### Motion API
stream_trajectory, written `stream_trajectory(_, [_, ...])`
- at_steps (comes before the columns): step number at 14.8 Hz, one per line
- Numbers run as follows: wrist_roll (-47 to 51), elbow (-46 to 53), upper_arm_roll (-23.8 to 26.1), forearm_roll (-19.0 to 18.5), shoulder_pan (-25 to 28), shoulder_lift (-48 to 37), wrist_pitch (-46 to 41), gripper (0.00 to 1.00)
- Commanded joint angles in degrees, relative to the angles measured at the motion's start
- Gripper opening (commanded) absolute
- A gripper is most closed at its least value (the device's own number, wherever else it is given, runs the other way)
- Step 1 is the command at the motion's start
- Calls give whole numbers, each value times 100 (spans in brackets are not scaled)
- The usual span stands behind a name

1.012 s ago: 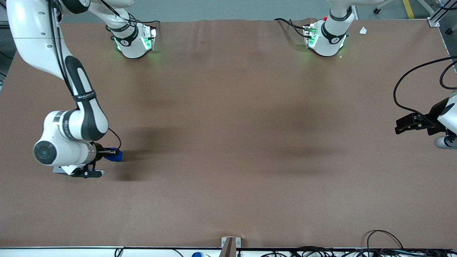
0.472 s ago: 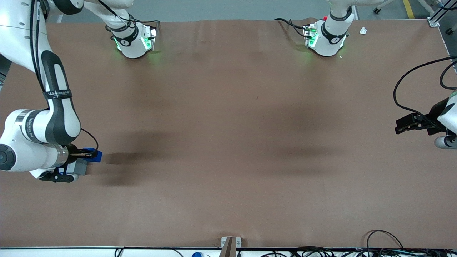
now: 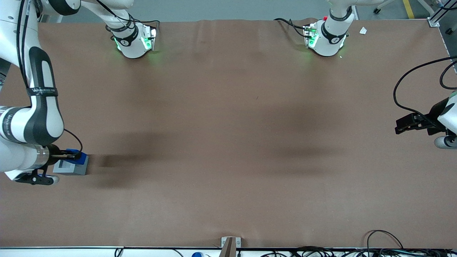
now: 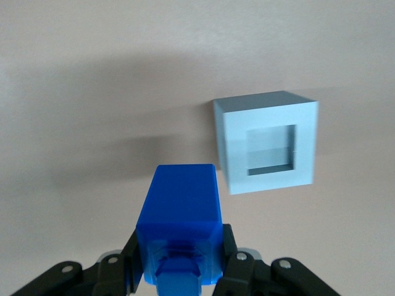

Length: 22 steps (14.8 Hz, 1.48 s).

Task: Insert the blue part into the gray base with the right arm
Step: 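Carry the blue block over the gray base's opening, then lower the blue block into the gray base's square opening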

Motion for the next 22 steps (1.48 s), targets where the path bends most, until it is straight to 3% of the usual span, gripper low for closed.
stream_trajectory(1, [-288,550,77,-95,-211,337,-251,5])
stream_trajectory(9, [-1062,1096,77,-95,-598,812,-322,3])
stream_trajectory(22, [-1194,1087,77,-95,-748,1032,-216,3])
